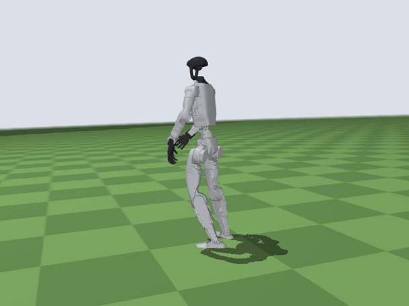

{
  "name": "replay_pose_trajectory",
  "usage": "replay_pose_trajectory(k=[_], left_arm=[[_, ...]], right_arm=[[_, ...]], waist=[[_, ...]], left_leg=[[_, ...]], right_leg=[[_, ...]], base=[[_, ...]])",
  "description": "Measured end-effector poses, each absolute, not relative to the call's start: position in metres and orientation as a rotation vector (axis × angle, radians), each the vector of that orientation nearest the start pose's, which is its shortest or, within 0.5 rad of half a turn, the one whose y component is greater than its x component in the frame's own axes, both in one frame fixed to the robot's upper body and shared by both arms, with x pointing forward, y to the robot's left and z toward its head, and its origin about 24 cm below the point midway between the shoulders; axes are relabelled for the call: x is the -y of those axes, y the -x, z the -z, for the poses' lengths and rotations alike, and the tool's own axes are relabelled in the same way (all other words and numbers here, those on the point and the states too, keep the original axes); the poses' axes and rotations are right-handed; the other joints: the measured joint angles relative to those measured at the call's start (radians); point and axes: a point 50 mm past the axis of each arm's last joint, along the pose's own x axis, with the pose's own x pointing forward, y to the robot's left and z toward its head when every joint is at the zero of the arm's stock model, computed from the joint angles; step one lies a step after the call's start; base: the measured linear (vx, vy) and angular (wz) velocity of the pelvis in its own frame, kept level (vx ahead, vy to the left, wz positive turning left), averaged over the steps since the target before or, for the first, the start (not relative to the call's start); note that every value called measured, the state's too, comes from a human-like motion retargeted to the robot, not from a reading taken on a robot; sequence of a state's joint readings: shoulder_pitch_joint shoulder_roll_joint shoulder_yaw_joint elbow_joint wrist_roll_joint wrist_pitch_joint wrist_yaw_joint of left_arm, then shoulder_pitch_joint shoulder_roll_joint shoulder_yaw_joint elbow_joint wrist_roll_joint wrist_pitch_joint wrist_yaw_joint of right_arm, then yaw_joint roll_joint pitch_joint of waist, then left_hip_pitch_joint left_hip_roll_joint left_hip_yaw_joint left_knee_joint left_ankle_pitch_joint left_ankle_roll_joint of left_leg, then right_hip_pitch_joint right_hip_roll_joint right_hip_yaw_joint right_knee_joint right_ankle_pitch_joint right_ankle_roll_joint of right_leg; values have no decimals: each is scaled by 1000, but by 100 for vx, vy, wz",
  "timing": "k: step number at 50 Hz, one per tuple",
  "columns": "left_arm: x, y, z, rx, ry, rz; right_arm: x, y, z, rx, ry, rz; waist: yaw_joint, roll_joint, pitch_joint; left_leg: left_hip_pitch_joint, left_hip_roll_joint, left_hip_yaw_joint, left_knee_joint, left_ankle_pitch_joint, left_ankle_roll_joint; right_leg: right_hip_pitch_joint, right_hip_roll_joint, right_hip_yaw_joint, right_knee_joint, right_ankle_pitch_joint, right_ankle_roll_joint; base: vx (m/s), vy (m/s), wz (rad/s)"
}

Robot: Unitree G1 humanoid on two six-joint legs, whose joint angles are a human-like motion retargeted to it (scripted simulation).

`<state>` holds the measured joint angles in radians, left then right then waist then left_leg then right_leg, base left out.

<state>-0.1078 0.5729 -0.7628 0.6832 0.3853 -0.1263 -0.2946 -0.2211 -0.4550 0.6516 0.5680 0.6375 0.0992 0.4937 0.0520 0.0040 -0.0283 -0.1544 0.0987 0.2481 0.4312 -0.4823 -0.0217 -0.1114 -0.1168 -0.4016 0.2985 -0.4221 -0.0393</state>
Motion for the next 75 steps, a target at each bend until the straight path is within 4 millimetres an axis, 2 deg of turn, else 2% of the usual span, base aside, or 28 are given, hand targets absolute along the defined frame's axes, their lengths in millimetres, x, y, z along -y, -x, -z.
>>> replay_pose_trajectory(k=[4, 8, 10, 12, 15, 20, 28, 31, 33, 35, 37, 40, 42, 45, 47, 50, 53, 55, 57, 60, 62, 65, 68, 70, 72, 75], left_arm=[[-201, -167, 105, -694, -1089, 999], [-191, -176, 101, -602, -1141, 1000], [-184, -178, 101, -557, -1162, 1004], [-180, -178, 102, -530, -1181, 1002], [-183, -177, 103, -517, -1209, 986], [-188, -161, 108, -529, -1193, 964], [-203, -148, 106, -542, -1106, 772], [-207, -143, 106, -542, -1088, 715], [-209, -139, 108, -547, -1087, 699], [-210, -134, 110, -556, -1092, 703], [-210, -132, 111, -557, -1104, 726], [-206, -129, 112, -545, -1117, 780], [-203, -126, 113, -532, -1126, 821], [-202, -127, 112, -504, -1158, 860], [-203, -133, 110, -479, -1192, 866], [-205, -141, 108, -454, -1233, 861], [-205, -149, 106, -441, -1253, 851], [-204, -152, 105, -433, -1249, 843], [-203, -156, 102, -423, -1234, 840], [-200, -160, 99, -416, -1198, 849], [-198, -160, 98, -425, -1170, 866], [-195, -160, 98, -446, -1130, 875], [-195, -158, 99, -457, -1106, 846], [-195, -155, 100, -466, -1097, 817], [-197, -153, 103, -477, -1100, 795], [-198, -148, 109, -502, -1114, 787]], right_arm=[[134, -227, 53, -645, -221, -742], [127, -233, 38, -541, -357, -666], [126, -232, 32, -493, -426, -609], [128, -230, 28, -452, -466, -551], [134, -230, 23, -392, -480, -465], [153, -222, 29, -364, -333, -342], [168, -200, 56, -444, 15, -305], [169, -198, 56, -429, 65, -302], [169, -203, 48, -382, 65, -288], [167, -215, 29, -282, 41, -270], [163, -232, -5, -118, -11, -253], [153, -255, -86, 248, -144, -238], [148, -256, -156, 566, -265, -237], [147, -227, -249, 1030, -477, -258], [148, -200, -289, 1269, -614, -296], [147, -165, -320, 1500, -779, -378], [145, -152, -328, 1556, -877, -441], [142, -152, -326, 1526, -915, -465], [137, -165, -317, 1415, -919, -464], [128, -200, -283, 1129, -846, -425], [120, -229, -238, 851, -736, -402], [119, -254, -145, 403, -578, -363], [135, -244, -62, 64, -489, -281], [145, -226, -24, -83, -466, -217], [153, -209, -3, -162, -463, -154], [158, -194, 6, -194, -483, -91]], waist=[[-51, 12, -10], [-121, -1, -3], [-173, -28, 4], [-211, -51, 2], [-214, -66, -5], [-170, -93, -22], [-13, -103, -41], [30, -96, -43], [48, -90, -45], [56, -86, -50], [54, -81, -61], [42, -72, -82], [32, -66, -99], [22, -59, -122], [20, -60, -132], [20, -69, -136], [19, -79, -130], [19, -86, -125], [20, -91, -120], [20, -97, -115], [20, -99, -113], [21, -98, -111], [23, -93, -106], [23, -89, -102], [21, -86, -98], [18, -81, -95]], left_leg=[[21, -16, 3, -68, -14, 9], [54, -52, 26, -193, 18, 28], [67, -101, 6, -245, 56, 31], [73, -138, -14, -276, 81, 35], [83, -159, -12, -327, 112, 38], [104, -183, -14, -395, 153, 36], [103, -159, 11, -423, 180, 7], [70, -138, 20, -376, 164, -8], [44, -125, 24, -334, 151, -17], [22, -111, 33, -293, 139, -21], [10, -98, 45, -267, 132, -20], [4, -87, 50, -258, 133, -12], [5, -86, 42, -266, 139, -4], [9, -91, 29, -289, 156, 9], [15, -95, 22, -309, 169, 13], [27, -103, 16, -339, 191, 17], [36, -109, 11, -364, 209, 16], [39, -111, 9, -376, 220, 16], [37, -112, 7, -380, 226, 14], [27, -110, 5, -375, 226, 10], [18, -106, 6, -367, 219, 5], [7, -101, 3, -359, 208, -3], [5, -99, 0, -358, 200, -6], [7, -99, -1, -358, 196, -5], [9, -99, -1, -357, 194, -4], [12, -100, 2, -351, 190, -4]], right_leg=[[-72, -5, 28, 83, -5, -5], [-182, -49, 73, 241, 26, 24], [-260, -16, 248, 304, 77, 145], [-301, 33, 388, 345, 57, 242], [-312, 7, 365, 421, 15, 244], [-234, -21, 312, 417, -30, 232], [-42, 22, 219, 55, 7, 189], [-3, 43, 201, -53, 49, 184], [17, 55, 193, -110, 75, 183], [31, 64, 187, -156, 98, 184], [41, 72, 183, -190, 117, 186], [49, 81, 183, -222, 140, 187], [49, 85, 184, -230, 150, 188], [44, 85, 186, -233, 159, 187], [41, 84, 187, -230, 162, 186], [36, 80, 189, -223, 163, 183], [32, 77, 188, -216, 165, 182], [30, 76, 186, -214, 168, 182], [26, 75, 185, -213, 171, 183], [21, 76, 181, -214, 177, 184], [19, 79, 179, -218, 182, 185], [21, 86, 177, -232, 188, 185], [26, 91, 177, -244, 191, 182], [31, 92, 176, -248, 191, 180], [34, 91, 173, -249, 189, 179], [39, 90, 170, -246, 184, 179]], base=[[-13, 9, -10], [-18, 13, 17], [-19, 10, 99], [-17, 8, 80], [-13, 5, 17], [-8, -2, 10], [-4, -9, -7], [-5, -9, -2], [-6, -7, 2], [-7, -4, 4], [-7, -2, 4], [-6, 0, 0], [0, 0, 0], [0, 0, 0], [0, 0, 0], [0, 0, 0], [0, 0, 0], [0, 0, 0], [0, 0, 0], [0, 0, 0], [0, 0, 0], [0, 0, 0], [0, 0, 0], [0, 0, 0], [0, 0, 0], [0, 0, 0]])
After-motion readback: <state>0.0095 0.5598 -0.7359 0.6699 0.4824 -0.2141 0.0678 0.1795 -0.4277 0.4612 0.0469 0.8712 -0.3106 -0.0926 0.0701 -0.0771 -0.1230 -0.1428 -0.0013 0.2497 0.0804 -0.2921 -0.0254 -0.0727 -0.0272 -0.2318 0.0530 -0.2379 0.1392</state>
